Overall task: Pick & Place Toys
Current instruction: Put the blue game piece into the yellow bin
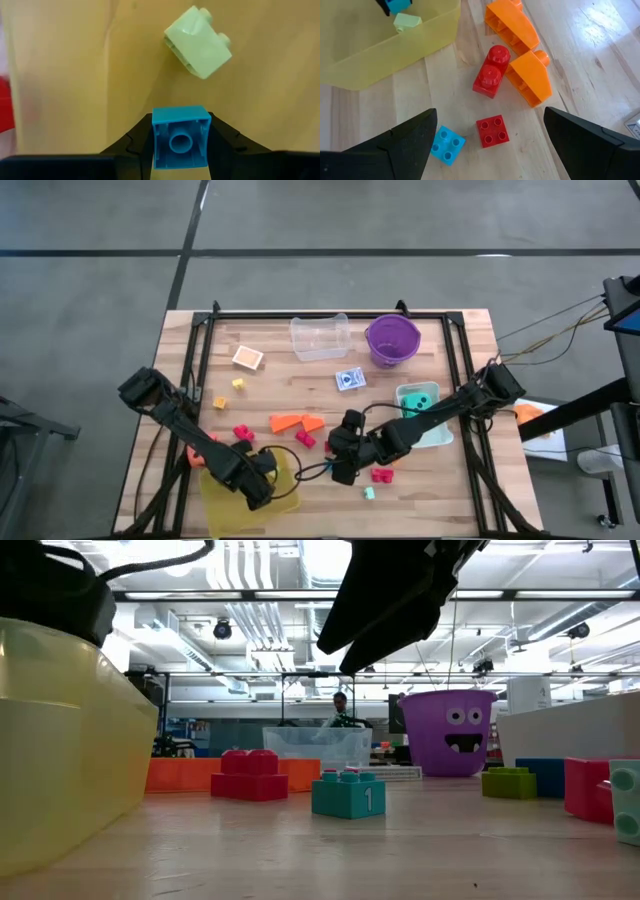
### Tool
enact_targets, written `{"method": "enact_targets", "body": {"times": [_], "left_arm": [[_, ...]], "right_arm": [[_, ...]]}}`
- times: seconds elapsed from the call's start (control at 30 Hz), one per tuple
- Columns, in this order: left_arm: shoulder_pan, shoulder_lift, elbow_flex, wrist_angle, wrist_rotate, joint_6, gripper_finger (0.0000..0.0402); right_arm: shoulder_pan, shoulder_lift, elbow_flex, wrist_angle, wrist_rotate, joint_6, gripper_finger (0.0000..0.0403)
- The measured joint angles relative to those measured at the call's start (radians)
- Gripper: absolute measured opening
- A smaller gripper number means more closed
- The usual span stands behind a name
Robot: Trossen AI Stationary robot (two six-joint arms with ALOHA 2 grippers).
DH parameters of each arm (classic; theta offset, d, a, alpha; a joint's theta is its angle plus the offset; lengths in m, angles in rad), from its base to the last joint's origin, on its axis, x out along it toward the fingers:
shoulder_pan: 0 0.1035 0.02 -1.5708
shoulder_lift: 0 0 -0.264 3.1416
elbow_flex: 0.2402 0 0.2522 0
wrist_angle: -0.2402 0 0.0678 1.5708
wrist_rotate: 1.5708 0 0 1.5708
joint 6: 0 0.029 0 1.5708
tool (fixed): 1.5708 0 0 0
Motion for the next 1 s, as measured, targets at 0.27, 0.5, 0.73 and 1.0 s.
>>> {"method": "enact_targets", "body": {"times": [0.27,0.5,0.73,1.0], "left_arm": [[0.010,0.000,-0.026,0.010,-0.006,-0.013,0.0124],[0.014,0.000,-0.032,0.016,-0.006,-0.014,0.0124],[0.019,-0.001,-0.032,0.018,-0.003,-0.030,0.0124],[0.033,-0.002,-0.032,0.018,0.023,-0.030,0.0178]], "right_arm": [[0.000,0.000,0.000,0.000,0.000,0.000,0.0363],[0.000,0.000,0.000,0.000,-0.001,0.000,0.0363],[0.000,0.000,0.000,0.000,-0.002,0.000,0.0363],[0.000,0.000,0.000,0.000,-0.002,0.000,0.0363]]}}
